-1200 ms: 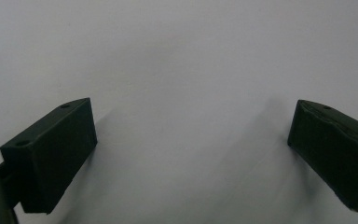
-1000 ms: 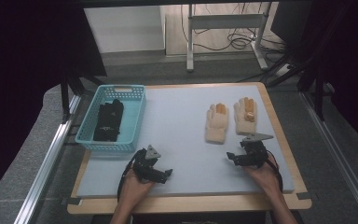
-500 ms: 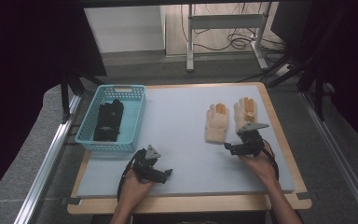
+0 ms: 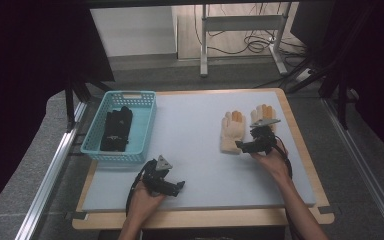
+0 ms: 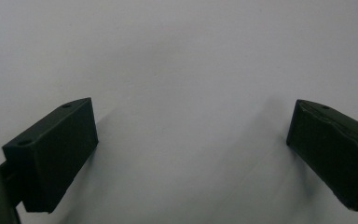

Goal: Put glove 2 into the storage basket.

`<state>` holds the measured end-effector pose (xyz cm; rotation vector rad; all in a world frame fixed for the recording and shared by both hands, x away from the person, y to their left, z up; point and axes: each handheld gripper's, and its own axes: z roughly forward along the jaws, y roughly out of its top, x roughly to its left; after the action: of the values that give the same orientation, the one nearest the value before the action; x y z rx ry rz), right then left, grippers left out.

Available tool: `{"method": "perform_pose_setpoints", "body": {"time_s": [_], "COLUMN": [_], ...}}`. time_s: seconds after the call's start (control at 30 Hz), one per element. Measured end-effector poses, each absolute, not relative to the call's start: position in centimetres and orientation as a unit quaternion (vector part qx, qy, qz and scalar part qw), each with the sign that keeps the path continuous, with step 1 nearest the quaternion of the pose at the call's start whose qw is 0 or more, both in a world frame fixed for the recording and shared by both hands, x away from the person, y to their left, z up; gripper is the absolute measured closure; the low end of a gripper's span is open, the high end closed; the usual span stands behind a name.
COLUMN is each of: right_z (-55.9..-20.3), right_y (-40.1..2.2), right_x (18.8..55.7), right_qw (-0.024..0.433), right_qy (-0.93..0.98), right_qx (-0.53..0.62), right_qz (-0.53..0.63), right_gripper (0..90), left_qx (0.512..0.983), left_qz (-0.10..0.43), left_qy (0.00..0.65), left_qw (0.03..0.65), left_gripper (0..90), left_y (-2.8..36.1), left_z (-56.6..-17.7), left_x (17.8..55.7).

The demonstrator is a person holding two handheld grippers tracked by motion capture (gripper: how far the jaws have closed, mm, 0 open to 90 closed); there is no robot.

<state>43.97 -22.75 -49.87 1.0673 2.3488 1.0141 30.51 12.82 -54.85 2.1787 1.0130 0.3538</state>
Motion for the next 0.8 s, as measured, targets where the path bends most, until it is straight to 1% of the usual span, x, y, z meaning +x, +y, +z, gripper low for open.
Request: {"method": "perform_pose_setpoints", "body": {"time_s": [0.47,0.6,0.8], "right_z": [-49.5,-49.8,-51.1], "right_y": [-19.9,-19.1,-18.5], "right_x": [48.2,49.4,50.9], "right_qw": [0.197,0.194,0.181], "right_qy": [0.839,0.844,0.854], "right_qx": [0.383,0.384,0.388], "right_qz": [0.332,0.32,0.295], "right_gripper": [16.1,15.9,15.7], "left_qx": [0.84,0.84,0.841], "left_qz": [0.136,0.137,0.137], "left_qy": [0.392,0.391,0.391], "left_qw": [0.349,0.349,0.349], "left_gripper": [2.2,2.2,2.2], "left_y": [12.8,12.8,12.8], "left_z": [-54.9,-54.9,-54.8], "left_x": [30.5,30.5,30.5]}}
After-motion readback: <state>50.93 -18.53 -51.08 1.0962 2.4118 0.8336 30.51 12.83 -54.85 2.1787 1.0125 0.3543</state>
